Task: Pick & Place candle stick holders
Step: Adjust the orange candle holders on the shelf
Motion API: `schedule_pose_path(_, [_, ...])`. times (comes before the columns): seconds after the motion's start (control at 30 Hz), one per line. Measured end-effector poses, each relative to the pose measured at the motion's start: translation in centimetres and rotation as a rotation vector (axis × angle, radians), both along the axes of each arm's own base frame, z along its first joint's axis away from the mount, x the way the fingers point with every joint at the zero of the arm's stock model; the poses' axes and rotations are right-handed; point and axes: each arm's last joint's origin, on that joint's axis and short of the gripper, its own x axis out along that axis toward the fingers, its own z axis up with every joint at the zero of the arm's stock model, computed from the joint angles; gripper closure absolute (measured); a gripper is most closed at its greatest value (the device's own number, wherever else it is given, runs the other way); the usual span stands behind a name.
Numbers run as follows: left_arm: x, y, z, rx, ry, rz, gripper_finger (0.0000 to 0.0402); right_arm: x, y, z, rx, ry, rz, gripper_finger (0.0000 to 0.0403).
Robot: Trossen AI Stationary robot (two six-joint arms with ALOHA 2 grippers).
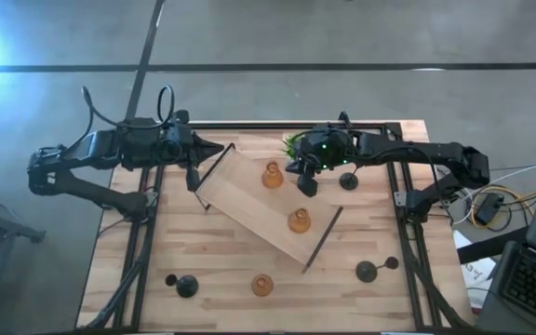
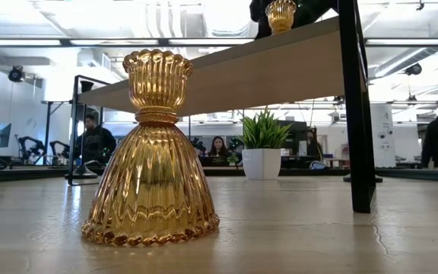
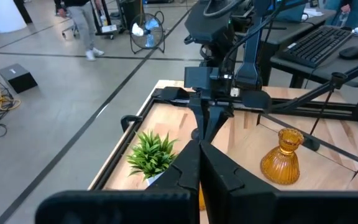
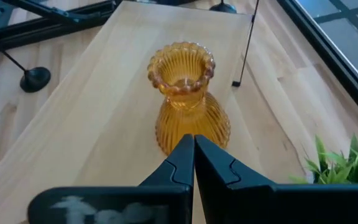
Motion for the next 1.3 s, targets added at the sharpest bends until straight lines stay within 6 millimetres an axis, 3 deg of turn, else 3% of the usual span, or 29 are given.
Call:
schedule_pose_path(1.0, [0.0, 0.0, 0.0, -0.003, 0.001, -0.007, 0.0397, 3.0, -0.3, -1.6, 0.024, -0.102, 0.022, 0.0395])
schedule_pose_path(1.3, [0.0, 0.0, 0.0, -0.004, 0.001, -0.008, 0.0397, 4.8, -0.6, -2.2, 0.027, -0.150, 0.039, 0.0395])
